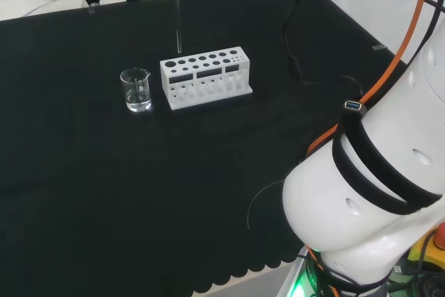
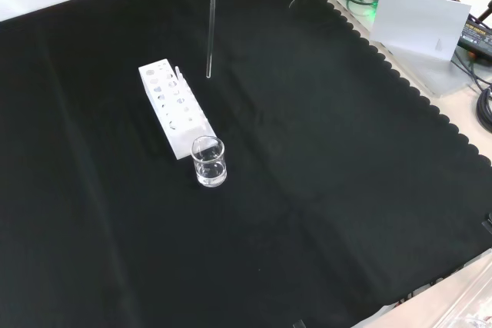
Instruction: Stir in the beaker to the left of the white test tube rack with the glass rod.
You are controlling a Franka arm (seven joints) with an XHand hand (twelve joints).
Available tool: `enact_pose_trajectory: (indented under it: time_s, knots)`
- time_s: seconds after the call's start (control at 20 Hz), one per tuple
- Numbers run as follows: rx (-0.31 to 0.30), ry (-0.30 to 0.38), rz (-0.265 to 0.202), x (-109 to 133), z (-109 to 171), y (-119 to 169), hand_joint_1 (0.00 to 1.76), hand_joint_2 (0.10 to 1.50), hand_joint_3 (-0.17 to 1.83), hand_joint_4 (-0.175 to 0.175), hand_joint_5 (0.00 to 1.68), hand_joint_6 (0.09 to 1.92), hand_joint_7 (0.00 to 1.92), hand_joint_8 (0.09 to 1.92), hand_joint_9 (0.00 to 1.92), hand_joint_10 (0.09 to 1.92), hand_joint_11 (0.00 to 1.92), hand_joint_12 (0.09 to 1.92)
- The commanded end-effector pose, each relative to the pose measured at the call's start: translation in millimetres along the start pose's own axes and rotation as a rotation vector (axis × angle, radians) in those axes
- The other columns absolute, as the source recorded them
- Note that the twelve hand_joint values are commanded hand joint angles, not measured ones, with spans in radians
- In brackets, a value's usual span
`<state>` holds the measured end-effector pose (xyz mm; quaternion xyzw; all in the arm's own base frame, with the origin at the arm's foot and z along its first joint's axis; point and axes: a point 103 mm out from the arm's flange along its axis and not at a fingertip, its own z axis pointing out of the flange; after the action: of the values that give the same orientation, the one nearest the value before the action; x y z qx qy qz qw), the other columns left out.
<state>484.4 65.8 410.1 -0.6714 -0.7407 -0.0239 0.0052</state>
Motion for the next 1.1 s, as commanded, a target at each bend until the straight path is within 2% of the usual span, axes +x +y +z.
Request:
enact_pose_trajectory:
  time_s: [0.05,0.25,0.6,0.85,1.1]
  knots:
    - [-0.004,0.004,-0.022,7.8,-2.6,-0.1,1.32,0.60,0.86,-0.175,1.15,0.73,1.21,1.15,1.74,0.72,1.72,0.73]
    - [-0.004,0.011,-0.042,16.3,-4.1,3.8,1.32,0.60,0.86,-0.175,1.15,0.72,1.21,1.15,1.74,0.72,1.72,0.73]
    - [-0.017,0.021,-0.106,35.0,-5.6,13.3,1.32,0.60,0.86,-0.175,1.15,0.72,1.21,1.15,1.74,0.71,1.72,0.73]
    - [-0.015,0.016,-0.154,51.3,1.8,17.2,1.32,0.60,0.86,-0.175,1.15,0.72,1.22,1.15,1.74,0.71,1.72,0.73]
    - [-0.016,0.026,-0.182,63.4,9.0,25.7,1.32,0.60,0.86,-0.175,1.15,0.72,1.22,1.15,1.74,0.71,1.73,0.73]
